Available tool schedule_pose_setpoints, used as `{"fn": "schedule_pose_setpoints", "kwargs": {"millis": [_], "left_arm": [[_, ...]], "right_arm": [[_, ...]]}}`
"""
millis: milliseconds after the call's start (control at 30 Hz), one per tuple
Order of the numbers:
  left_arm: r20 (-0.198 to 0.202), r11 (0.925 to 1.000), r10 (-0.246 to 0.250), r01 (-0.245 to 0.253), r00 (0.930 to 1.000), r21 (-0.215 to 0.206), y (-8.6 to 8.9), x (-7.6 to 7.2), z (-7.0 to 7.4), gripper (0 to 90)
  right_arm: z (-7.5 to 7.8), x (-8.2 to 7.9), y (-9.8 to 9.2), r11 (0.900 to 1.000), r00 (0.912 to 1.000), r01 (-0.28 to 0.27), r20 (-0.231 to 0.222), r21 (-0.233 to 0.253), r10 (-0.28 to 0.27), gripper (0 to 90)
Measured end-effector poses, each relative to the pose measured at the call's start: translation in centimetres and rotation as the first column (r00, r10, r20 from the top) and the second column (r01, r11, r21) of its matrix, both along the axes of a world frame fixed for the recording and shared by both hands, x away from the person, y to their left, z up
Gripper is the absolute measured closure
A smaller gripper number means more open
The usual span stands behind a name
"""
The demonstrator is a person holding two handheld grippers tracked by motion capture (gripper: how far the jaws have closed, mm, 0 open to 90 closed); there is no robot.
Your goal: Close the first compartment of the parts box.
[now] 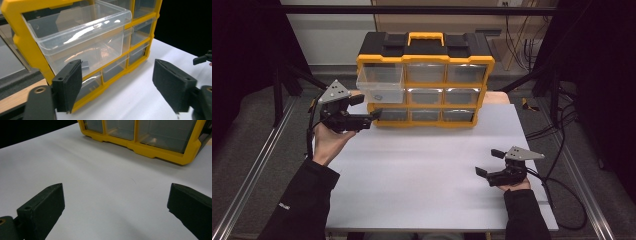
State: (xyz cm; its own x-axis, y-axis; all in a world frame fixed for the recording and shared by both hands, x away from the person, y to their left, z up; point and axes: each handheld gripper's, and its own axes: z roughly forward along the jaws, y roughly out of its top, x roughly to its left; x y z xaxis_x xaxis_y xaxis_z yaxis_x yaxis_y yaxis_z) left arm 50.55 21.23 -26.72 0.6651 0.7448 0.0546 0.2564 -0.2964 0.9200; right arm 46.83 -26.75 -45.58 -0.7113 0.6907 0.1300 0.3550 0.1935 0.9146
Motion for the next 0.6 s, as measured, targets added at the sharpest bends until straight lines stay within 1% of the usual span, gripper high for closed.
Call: {"fn": "schedule_pose_setpoints", "kwargs": {"millis": [200, 367, 600], "left_arm": [[-0.001, 1.0, 0.007, -0.007, 1.0, -0.001, -0.07, 0.13, -0.24, 32.9], [-0.008, 0.9997, -0.001, 0.001, 1.0, -0.023, 0.01, 0.34, -0.49, 41.0], [-0.016, 0.9998, 0.002, -0.002, 0.9999, -0.018, 0.03, 0.61, -0.55, 53.7]], "right_arm": [[-0.04, 0.0, 0.06, 1.0, 1.0, 0.0, -0.002, 0.002, 0.0, 1.7], [-0.02, 0.0, 0.03, 1.0, 1.0, 0.0, -0.001, 0.001, 0.0, 1.7], [0.07, -0.05, -0.1, 1.0, 1.0, 0.002, 0.005, 0.002, -0.002, 1.7]]}}
